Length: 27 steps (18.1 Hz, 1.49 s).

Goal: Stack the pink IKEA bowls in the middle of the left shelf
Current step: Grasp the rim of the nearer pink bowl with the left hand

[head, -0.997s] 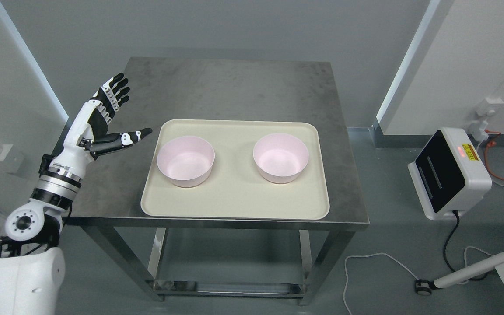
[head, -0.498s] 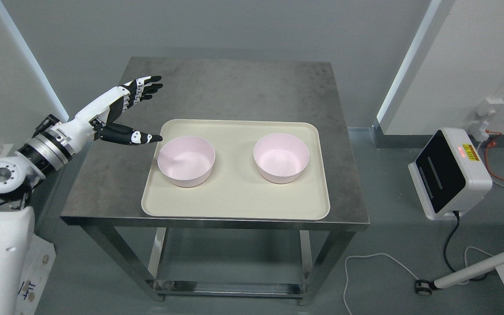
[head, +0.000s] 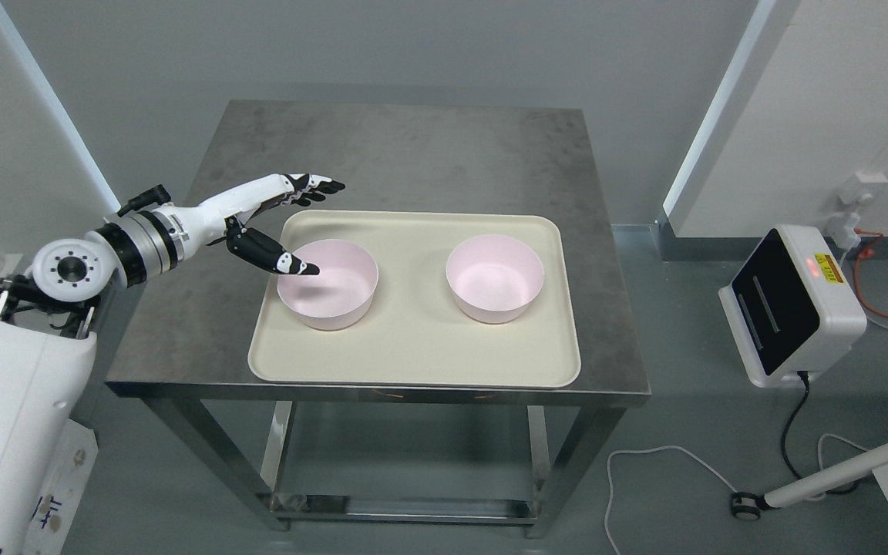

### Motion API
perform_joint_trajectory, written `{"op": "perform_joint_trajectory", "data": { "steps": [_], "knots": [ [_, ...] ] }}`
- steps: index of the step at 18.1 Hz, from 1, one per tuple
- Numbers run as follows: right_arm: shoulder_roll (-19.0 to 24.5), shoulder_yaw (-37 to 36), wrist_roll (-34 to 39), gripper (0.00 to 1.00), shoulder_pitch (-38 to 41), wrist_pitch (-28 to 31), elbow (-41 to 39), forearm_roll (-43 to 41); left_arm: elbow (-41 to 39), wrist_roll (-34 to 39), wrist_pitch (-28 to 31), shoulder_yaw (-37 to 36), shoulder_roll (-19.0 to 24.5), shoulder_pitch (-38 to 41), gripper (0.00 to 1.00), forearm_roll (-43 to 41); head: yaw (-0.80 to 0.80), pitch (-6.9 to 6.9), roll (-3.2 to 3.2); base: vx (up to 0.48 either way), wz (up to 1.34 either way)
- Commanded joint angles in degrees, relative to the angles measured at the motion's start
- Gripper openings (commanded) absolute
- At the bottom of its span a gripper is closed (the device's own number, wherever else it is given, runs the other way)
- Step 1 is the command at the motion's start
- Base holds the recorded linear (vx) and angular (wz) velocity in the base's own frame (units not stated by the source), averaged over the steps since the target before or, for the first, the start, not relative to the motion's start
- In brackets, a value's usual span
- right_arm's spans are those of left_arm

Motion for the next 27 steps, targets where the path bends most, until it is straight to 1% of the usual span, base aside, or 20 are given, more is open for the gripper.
{"op": "perform_joint_trajectory", "data": {
  "steps": [1,3,5,7,8,9,10,12,14,15,17,20,23,27],
  "knots": [
    [-1.00,-0.62,-0.04,1.00,0.00,0.03,0.00,0.44,1.36,-0.22,0.08,-10.20,-1.85,-1.10,0.80,-7.31,0.00,0.00,0.00,0.000,0.00],
    [-1.00,-0.53,-0.04,1.00,0.00,0.03,0.00,0.44,1.45,-0.22,0.08,-10.11,-2.47,-1.54,0.75,-8.45,0.00,0.00,0.00,0.000,0.00],
    [-1.00,-0.62,-0.04,1.00,0.00,0.03,0.00,0.44,2.41,-0.13,0.00,-10.02,-3.52,-2.41,0.68,-9.86,0.00,0.00,0.00,0.000,0.00],
    [-1.00,-0.61,-0.04,1.00,0.00,0.03,0.00,0.44,3.82,-0.04,-0.62,-9.94,-4.14,-3.21,0.63,-11.18,0.00,0.00,0.00,0.000,0.00],
    [-1.00,-0.53,-0.04,1.00,0.00,0.03,-0.09,0.44,4.09,0.04,-0.79,-9.67,-4.84,-3.73,0.60,-11.88,0.00,0.00,0.00,0.000,0.00],
    [-1.00,-0.53,-0.04,1.00,0.00,0.03,0.00,0.44,4.18,0.31,-0.88,-9.50,-5.72,-4.08,0.54,-12.15,0.00,0.00,0.00,0.000,0.00],
    [-1.00,-0.61,-0.04,1.00,0.00,0.03,0.00,0.44,4.35,0.39,-1.06,-9.58,-6.07,-4.52,0.51,-12.15,0.00,0.00,0.00,0.000,0.00],
    [-1.00,-0.53,-0.04,1.00,0.00,0.03,0.00,0.44,5.22,0.40,-3.77,-10.20,-6.25,-5.58,0.47,-14.33,0.00,0.00,0.00,0.000,0.00],
    [-1.00,-0.61,-0.04,1.00,0.00,0.03,0.00,0.44,6.89,0.40,-7.98,-9.85,-7.30,-5.85,0.41,-18.03,0.00,0.00,0.00,0.000,0.00],
    [-1.00,-0.53,-0.04,1.00,0.00,0.03,0.00,0.44,7.68,0.40,-9.92,-9.67,-7.66,-5.76,0.36,-18.74,0.00,0.00,0.00,0.000,0.00],
    [-1.00,-0.53,-0.04,1.00,0.00,0.03,0.00,0.44,8.39,0.40,-11.95,-9.84,-7.66,-5.58,0.32,-19.01,0.00,0.00,0.00,0.000,0.00],
    [-1.00,-0.53,-0.04,1.00,0.00,0.03,0.00,0.44,9.71,0.40,-13.45,-9.24,-7.75,-5.41,0.27,-21.02,0.00,0.00,0.00,0.000,0.00],
    [-1.00,-0.53,-0.04,1.00,0.00,0.03,0.00,0.44,10.42,0.40,-15.29,-7.22,-8.27,-5.49,0.14,-21.12,0.00,0.00,0.00,0.000,0.00],
    [-1.00,-0.53,-0.04,1.00,0.00,0.03,0.00,0.44,10.42,0.40,-15.82,-4.85,-9.77,-5.49,0.03,-21.12,0.00,0.00,0.00,0.000,0.00]
  ]
}}
